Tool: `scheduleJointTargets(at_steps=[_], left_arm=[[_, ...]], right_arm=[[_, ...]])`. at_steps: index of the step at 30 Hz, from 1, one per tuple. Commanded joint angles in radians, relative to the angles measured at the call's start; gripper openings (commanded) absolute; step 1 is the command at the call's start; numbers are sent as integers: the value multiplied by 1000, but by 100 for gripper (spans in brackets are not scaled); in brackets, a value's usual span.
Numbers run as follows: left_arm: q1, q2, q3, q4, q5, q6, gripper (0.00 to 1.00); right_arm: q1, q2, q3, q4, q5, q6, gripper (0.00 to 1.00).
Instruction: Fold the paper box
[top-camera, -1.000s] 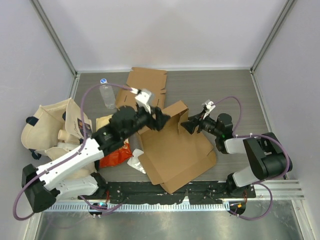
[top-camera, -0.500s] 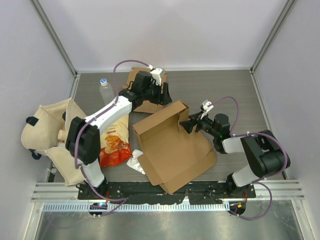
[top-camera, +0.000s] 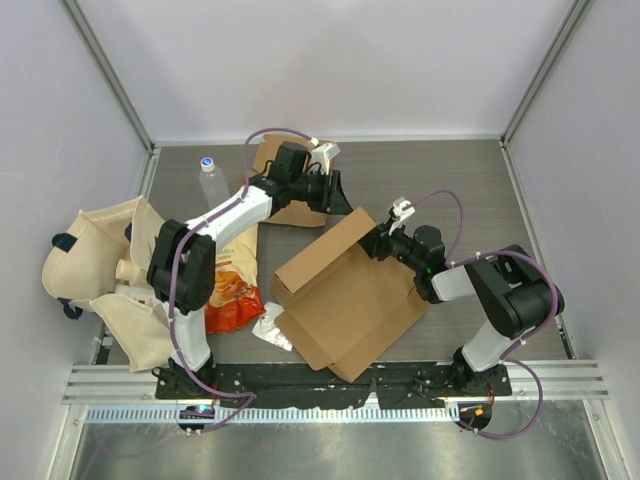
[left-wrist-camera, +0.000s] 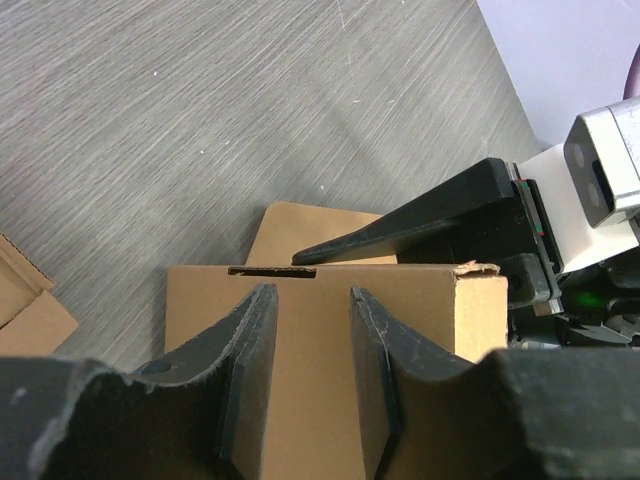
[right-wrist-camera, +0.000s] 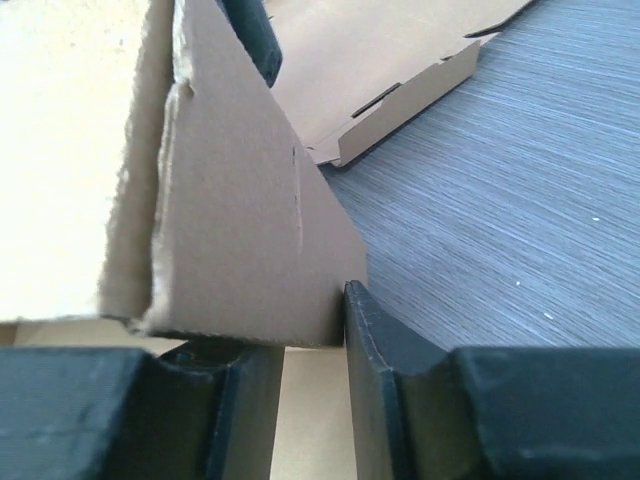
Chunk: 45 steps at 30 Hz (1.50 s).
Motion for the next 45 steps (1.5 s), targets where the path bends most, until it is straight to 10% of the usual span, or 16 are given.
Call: scheduleJointTargets(at_steps=[1, 8, 12, 16, 28, 34, 41, 45], left_arm=[[-5, 26, 18, 28, 48, -20, 38], [-4, 87, 77, -13, 60, -17, 35], [-2, 104, 73, -12, 65, -11, 34], [-1, 123, 59, 33, 98, -51, 33], [-37, 172, 29, 194, 166, -187, 29], [-39, 141, 41, 147, 91, -162, 35], [-5, -16, 101, 13, -213, -79, 51], [-4, -182, 35, -3, -405, -45, 60]], right_arm=[[50, 4, 30, 115, 142, -18, 31], [89, 51, 19, 267, 302, -45, 41], [102, 74, 62, 256, 341, -25, 26], [196, 73, 99, 143, 626, -93, 1], [455, 251, 204, 190, 1407, -458, 1], [452, 172, 133, 177, 1353, -426, 2], [379, -32, -5, -15, 1193, -299, 45], [334, -116, 33, -208, 1193, -185, 39]])
